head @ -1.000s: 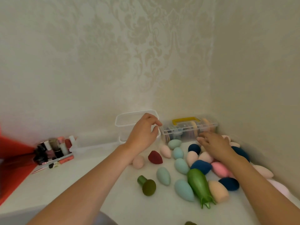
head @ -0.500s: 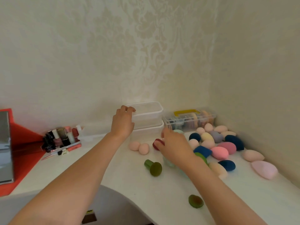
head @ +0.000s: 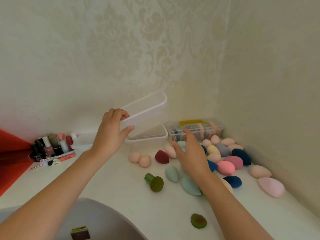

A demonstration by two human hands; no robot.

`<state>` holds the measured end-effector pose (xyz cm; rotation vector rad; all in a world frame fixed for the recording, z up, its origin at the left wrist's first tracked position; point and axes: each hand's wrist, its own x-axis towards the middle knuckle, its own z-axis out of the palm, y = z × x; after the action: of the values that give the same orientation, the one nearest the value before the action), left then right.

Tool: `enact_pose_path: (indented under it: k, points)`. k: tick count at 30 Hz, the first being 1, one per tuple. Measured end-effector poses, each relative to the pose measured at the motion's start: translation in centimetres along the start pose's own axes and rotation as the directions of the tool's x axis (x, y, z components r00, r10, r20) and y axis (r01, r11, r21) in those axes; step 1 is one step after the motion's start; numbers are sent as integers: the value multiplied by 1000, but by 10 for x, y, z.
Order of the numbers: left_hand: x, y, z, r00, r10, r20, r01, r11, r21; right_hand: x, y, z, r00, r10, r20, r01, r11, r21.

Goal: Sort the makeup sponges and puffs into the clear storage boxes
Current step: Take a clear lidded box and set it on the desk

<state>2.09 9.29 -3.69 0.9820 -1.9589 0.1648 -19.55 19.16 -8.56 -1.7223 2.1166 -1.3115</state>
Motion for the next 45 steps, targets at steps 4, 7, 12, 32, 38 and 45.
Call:
enact_pose_path:
  k: [4, 7, 12, 32, 38, 45]
  points:
    - [-21, -3, -39, 998, -27, 50, 29, 999, -42, -9, -14, -2, 981, -190, 29, 181, 965, 191]
    - [-40, -15, -70, 985, 0, 172, 8, 999, -46, -19, -27, 0, 945, -326, -16, 321, 920, 225]
    - [-85, -37, -112, 917, 30, 398, -37, 999, 10, -35, -50, 8, 833, -544, -99, 551, 803, 226]
    - [-129, -20, -80, 887, 87, 454, -211, 950, 229, -54, -50, 67, 485, -854, 187, 850, 411, -329]
    - [-128, -21, -69, 901, 276, 334, -378, 877, 295, -53, -49, 65, 501, -841, 205, 848, 430, -308]
    - [-129, -25, -73, 909, 315, 271, -372, 909, 190, -50, -45, 58, 624, -750, 219, 777, 626, -72]
